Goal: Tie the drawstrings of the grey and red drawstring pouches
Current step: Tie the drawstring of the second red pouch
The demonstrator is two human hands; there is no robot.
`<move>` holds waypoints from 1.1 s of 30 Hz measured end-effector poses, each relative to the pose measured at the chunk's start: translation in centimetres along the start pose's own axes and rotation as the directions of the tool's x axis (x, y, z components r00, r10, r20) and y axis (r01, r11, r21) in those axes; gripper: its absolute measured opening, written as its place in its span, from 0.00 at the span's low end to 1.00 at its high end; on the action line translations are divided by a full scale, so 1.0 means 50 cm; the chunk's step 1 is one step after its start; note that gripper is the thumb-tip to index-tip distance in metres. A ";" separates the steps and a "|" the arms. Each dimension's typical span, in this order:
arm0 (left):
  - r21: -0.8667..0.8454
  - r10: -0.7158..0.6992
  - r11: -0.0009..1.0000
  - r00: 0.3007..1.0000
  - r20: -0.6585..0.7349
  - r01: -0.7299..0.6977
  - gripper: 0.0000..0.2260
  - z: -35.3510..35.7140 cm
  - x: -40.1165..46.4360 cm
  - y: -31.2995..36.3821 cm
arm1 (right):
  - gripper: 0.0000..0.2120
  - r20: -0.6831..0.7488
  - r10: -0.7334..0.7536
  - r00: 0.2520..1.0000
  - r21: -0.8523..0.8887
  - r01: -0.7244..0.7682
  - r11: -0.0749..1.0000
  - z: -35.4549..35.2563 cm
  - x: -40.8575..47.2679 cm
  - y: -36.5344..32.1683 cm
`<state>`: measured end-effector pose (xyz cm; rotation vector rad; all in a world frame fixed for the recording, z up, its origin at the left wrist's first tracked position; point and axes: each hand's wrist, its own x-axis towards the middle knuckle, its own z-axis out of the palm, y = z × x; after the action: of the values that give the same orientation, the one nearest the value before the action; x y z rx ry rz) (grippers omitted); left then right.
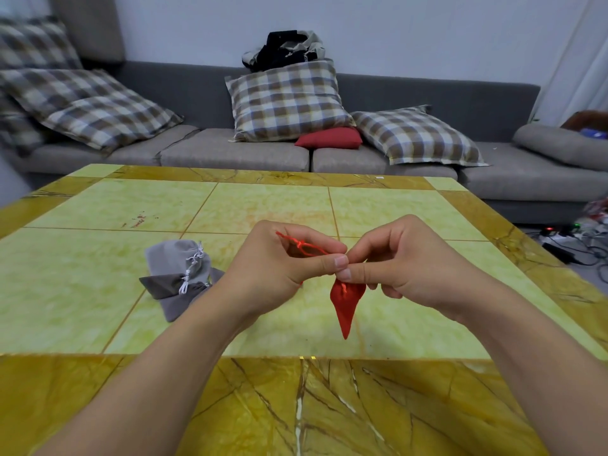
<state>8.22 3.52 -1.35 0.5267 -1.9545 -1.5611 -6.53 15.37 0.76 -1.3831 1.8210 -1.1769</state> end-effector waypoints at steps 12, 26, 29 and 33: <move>0.328 0.281 0.916 0.953 -0.114 -0.231 0.06 0.013 0.000 -0.008 | 0.03 -0.217 -0.166 0.962 -0.261 0.107 0.959 0.028 0.021 0.025; 0.267 0.426 0.875 0.904 -0.027 -0.404 0.10 0.018 -0.008 0.009 | 0.01 0.311 0.115 0.943 0.507 -0.267 0.820 -0.023 0.013 0.034; 0.173 0.401 0.904 0.916 -0.017 -0.392 0.09 0.015 -0.008 0.012 | 0.02 0.362 0.077 0.929 0.588 -0.291 0.755 -0.022 0.015 0.039; 0.169 0.431 0.892 0.902 -0.032 -0.420 0.07 0.008 -0.008 0.016 | 0.05 0.374 0.034 0.927 0.638 -0.283 0.716 -0.018 0.023 0.053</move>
<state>8.32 4.28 -0.72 0.1866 -1.9849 -1.1046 -8.84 14.76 -1.08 -0.8869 1.0548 -1.2448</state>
